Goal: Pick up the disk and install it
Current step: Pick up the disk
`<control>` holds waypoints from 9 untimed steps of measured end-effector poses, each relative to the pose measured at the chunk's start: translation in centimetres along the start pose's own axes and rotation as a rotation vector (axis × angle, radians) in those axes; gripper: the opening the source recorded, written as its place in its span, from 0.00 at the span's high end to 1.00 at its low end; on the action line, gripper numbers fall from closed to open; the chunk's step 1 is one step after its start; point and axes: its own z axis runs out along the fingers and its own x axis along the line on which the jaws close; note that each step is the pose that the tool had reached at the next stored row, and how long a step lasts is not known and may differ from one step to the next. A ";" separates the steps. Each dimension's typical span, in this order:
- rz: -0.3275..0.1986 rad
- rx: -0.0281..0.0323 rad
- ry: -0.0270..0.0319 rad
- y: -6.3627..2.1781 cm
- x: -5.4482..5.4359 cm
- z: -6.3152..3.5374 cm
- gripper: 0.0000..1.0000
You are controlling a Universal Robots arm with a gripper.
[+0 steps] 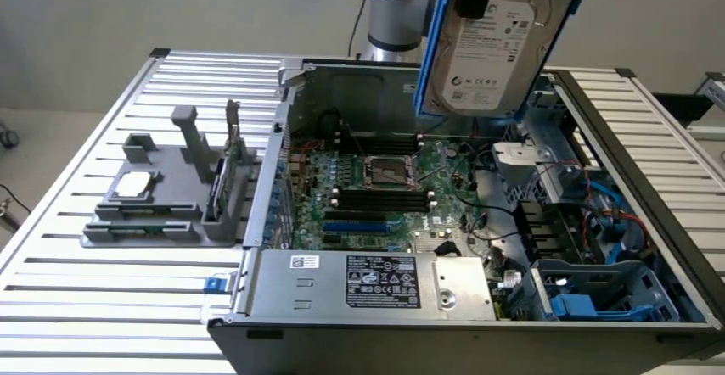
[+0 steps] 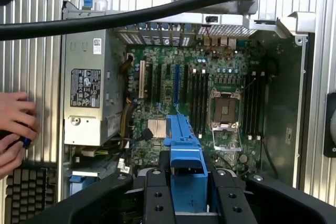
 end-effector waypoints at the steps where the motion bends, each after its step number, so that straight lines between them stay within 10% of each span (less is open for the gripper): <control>1: 0.000 -0.0004 0.0000 -0.39 0.2 -0.03 0.67; 9: 0.000 -0.0036 0.0000 -3.37 2.1 -0.26 0.67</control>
